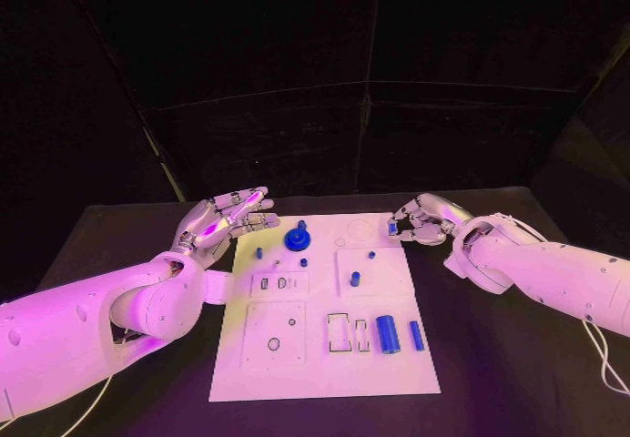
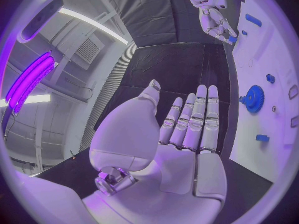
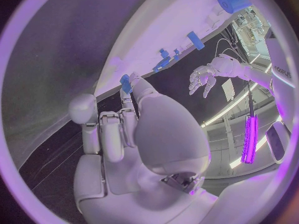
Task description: Assemble the parts on the task board
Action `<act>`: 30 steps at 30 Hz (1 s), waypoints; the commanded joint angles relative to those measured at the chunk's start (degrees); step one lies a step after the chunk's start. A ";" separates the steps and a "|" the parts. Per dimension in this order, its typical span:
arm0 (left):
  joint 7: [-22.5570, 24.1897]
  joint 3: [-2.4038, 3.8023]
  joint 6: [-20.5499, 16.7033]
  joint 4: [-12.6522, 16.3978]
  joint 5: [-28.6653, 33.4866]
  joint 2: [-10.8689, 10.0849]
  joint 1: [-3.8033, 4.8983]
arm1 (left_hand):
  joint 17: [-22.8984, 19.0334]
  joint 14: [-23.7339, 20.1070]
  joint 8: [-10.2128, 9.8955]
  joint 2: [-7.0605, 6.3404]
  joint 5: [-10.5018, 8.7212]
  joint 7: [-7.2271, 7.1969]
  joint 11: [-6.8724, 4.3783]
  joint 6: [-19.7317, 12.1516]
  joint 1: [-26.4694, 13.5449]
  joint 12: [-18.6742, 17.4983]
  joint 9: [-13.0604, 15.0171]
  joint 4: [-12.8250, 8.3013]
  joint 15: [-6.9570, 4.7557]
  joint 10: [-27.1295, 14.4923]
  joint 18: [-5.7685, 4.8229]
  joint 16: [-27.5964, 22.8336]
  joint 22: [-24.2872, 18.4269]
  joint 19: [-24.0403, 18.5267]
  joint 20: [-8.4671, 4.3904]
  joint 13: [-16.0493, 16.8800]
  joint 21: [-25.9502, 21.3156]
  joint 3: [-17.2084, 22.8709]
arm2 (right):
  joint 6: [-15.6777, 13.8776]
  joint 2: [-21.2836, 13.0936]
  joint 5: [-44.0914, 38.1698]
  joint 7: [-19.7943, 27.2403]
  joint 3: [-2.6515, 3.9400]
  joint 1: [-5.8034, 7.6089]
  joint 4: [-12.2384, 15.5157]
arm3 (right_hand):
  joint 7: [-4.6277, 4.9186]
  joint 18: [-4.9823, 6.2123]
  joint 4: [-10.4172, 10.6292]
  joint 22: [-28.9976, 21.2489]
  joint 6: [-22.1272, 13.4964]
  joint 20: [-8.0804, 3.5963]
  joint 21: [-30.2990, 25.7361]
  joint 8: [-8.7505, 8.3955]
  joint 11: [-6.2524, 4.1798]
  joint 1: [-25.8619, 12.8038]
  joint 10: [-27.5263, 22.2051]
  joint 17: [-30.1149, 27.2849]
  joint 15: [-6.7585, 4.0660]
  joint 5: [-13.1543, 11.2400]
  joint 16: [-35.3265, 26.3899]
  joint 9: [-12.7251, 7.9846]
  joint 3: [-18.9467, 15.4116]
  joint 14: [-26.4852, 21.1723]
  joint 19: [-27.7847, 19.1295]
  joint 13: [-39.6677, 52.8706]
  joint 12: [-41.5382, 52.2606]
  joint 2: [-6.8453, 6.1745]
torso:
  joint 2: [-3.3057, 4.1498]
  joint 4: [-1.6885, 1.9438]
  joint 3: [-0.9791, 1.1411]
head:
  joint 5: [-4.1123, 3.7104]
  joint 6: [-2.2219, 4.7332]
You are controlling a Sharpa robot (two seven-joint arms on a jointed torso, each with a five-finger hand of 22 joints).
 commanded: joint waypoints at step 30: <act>0.43 0.05 0.45 -2.68 0.15 0.61 0.28 | -0.09 0.61 -0.31 0.93 -0.15 3.65 0.04 1.21 -0.02 -0.42 0.09 -0.63 0.03 0.49 0.67 -0.44 -0.25 0.46 0.06 -0.01 -0.51 0.09 | 0.53 15.75 -15.02 -20.64 -0.03 0.50 11.72 | -0.42 -0.95 0.15 -0.15 0.77 -0.59 0.29 0.08 -0.44 -1.75 0.30 10.20 -0.61 -0.88 0.14 0.24 0.77 4.93 -0.09 4.70 0.33 -0.20 | -1.53 0.90 -0.89 | 2.35 -1.45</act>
